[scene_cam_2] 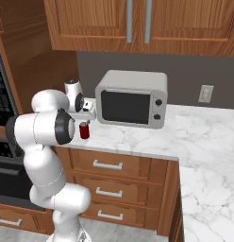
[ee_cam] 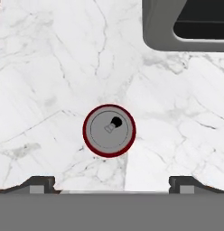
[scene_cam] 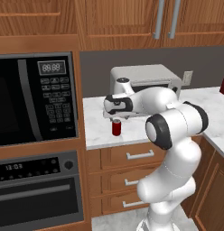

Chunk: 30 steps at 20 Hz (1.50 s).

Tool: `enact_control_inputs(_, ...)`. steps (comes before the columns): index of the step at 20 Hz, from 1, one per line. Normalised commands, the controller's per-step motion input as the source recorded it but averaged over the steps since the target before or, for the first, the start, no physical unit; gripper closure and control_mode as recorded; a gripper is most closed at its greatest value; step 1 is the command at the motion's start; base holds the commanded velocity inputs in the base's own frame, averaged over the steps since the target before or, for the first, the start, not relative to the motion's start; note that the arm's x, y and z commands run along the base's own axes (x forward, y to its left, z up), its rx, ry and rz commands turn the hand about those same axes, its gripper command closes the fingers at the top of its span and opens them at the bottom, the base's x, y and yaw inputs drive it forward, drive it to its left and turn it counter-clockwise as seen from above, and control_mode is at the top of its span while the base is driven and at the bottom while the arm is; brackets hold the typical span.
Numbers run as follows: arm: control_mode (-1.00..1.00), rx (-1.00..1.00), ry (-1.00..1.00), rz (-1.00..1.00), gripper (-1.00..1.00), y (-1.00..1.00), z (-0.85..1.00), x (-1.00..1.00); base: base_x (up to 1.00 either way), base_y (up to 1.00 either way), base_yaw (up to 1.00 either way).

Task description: Four empty soda cans are scattered around the kitchen. Gather all the cans and cluster them next to the stove for recycling.

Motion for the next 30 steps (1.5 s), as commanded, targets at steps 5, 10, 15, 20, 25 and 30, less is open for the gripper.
enact_control_inputs(5, -1.0, 0.0, 0.0, 0.0, -1.0, 0.0, -0.1, 0.12, 0.0, 0.0, 0.0)
enact_control_inputs(10, -1.0, 0.0, 0.0, -0.01, -1.0, 0.0, -0.12, 0.11, 0.0, 0.0, 0.0)
enact_control_inputs(15, -1.0, 0.0, 0.0, -0.01, -1.0, 0.01, -0.09, 0.09, 0.0, 0.0, 0.0)
enact_control_inputs(20, -1.0, 0.0, 0.0, -0.01, -1.0, 0.01, -0.09, 0.09, 0.0, 0.0, 0.0)
enact_control_inputs(25, -1.0, 0.0, 0.0, -0.01, -1.0, 0.01, -0.11, 0.09, 0.0, 0.0, 0.0)
enact_control_inputs(30, -1.0, 0.0, 0.0, -0.02, -1.0, 0.0, -0.09, 0.04, 0.0, 0.0, 0.0)
